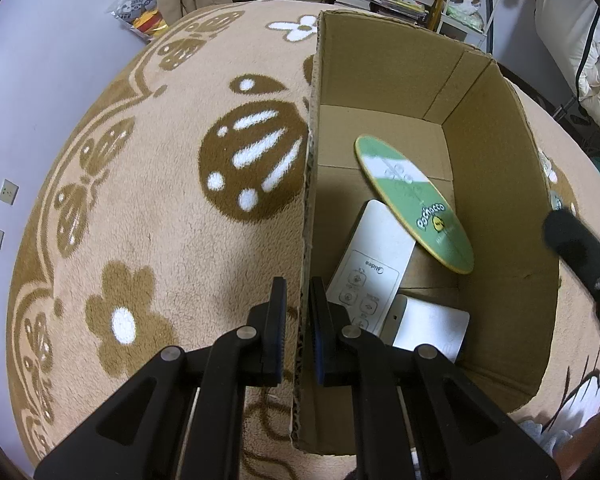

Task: Organize rigid objects
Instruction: 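Lower the yellow pad into the box and open the right gripper, then move the right gripper back over the black car keys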

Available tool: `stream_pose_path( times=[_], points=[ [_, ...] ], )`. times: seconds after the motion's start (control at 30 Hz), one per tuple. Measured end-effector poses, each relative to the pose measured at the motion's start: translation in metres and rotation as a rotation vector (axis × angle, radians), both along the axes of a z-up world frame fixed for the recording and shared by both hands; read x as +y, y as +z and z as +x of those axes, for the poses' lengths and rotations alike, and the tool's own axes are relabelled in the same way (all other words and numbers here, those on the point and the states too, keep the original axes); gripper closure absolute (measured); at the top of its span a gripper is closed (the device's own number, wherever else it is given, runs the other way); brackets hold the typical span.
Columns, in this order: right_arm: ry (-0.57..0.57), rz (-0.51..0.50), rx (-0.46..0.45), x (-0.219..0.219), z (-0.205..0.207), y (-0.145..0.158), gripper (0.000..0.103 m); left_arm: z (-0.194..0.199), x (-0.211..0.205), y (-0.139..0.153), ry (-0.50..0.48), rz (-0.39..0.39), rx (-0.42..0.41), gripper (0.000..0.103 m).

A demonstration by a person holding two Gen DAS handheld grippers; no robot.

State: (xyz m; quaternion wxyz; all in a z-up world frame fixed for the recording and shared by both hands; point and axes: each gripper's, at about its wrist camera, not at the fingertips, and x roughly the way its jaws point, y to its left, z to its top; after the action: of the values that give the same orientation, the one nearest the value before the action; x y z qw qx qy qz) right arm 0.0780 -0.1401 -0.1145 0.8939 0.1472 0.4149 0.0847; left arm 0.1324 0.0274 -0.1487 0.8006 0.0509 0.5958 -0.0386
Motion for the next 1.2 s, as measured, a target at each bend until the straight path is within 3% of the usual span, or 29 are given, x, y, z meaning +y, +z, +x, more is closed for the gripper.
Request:
stream_pose_path(
  times=[0.13, 0.27, 0.4, 0.47, 0.53, 0.77, 1.2],
  points=[
    [-0.03, -0.027, -0.044, -0.008, -0.003, 0.011, 0.083, 0.0, 0.0, 0.0, 0.002, -0.002, 0.001, 0.092],
    [-0.063, -0.069, -0.067, -0.019, -0.003, 0.015, 0.047, 0.0, -0.001, 0.0, 0.0, 0.001, 0.0, 0.092],
    [-0.11, -0.078, -0.066, -0.039, -0.004, 0.015, 0.034, 0.0, -0.001, 0.0, 0.002, -0.002, 0.001, 0.092],
    [-0.128, -0.091, -0.058, -0.048, -0.003, 0.013, 0.02, 0.001, -0.001, 0.0, 0.003, -0.004, 0.001, 0.092],
    [-0.142, -0.103, -0.051, -0.055, -0.002, 0.011, 0.014, 0.001, -0.001, 0.0, 0.002, -0.003, 0.001, 0.091],
    [-0.221, -0.061, 0.022, -0.088, 0.002, -0.013, 0.008, 0.001, -0.001, 0.0, 0.002, -0.003, 0.001, 0.091],
    [-0.228, 0.044, 0.164, -0.106, 0.014, -0.069, 0.008, 0.0, 0.0, 0.001, 0.001, -0.001, 0.001, 0.091]
  ],
)
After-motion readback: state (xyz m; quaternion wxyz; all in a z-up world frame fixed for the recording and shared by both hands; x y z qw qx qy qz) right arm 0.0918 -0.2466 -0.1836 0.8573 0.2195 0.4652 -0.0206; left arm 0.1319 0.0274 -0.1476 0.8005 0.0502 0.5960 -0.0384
